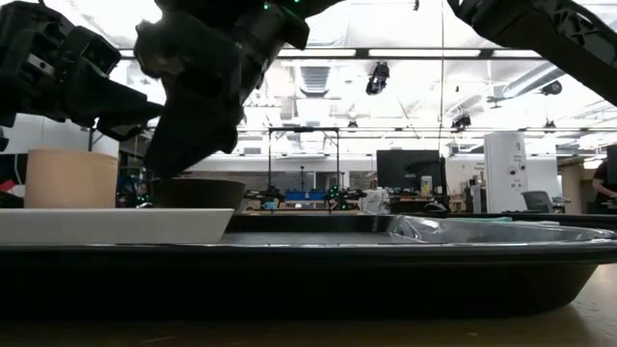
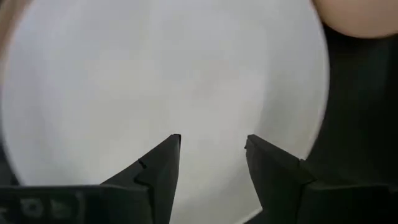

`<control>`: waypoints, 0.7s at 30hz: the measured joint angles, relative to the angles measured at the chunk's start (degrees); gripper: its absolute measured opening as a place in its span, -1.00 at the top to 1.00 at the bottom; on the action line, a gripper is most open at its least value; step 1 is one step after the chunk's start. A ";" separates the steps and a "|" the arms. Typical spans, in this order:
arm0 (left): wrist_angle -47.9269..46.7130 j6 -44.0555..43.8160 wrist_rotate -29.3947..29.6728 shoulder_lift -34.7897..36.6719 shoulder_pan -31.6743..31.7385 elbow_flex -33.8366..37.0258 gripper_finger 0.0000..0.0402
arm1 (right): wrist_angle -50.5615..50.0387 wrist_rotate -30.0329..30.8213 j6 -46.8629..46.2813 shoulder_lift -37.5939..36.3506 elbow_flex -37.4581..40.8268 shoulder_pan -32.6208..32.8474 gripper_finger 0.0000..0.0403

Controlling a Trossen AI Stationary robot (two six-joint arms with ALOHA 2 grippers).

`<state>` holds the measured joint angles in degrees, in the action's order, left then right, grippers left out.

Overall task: Set up tray
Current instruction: Put the black bowl on the white plate on the black tray

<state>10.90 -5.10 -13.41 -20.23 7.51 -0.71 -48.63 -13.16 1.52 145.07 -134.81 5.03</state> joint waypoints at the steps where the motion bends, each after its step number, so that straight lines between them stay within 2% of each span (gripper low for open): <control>1: 0.00 0.00 0.00 0.00 0.02 0.02 0.41 | -0.23 -0.03 0.58 -0.16 0.05 0.06 0.15; 9: 0.00 0.02 0.02 0.00 0.02 0.02 0.41 | -2.69 -1.07 1.56 -0.76 0.65 0.70 0.14; 13: 0.00 0.02 0.04 0.00 0.02 0.02 0.41 | -0.81 -1.06 1.73 -3.73 4.77 0.79 0.15; 16: 0.00 0.02 0.05 0.00 0.01 0.04 0.41 | 4.30 -1.32 2.70 -9.38 13.29 0.78 0.15; 21: 0.00 0.02 0.07 0.00 0.02 0.04 0.41 | 31.16 -3.86 1.00 -24.69 39.00 -0.08 0.14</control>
<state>10.90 -5.08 -13.34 -20.23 7.53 -0.67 -17.46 -17.03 2.52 120.38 -95.81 4.96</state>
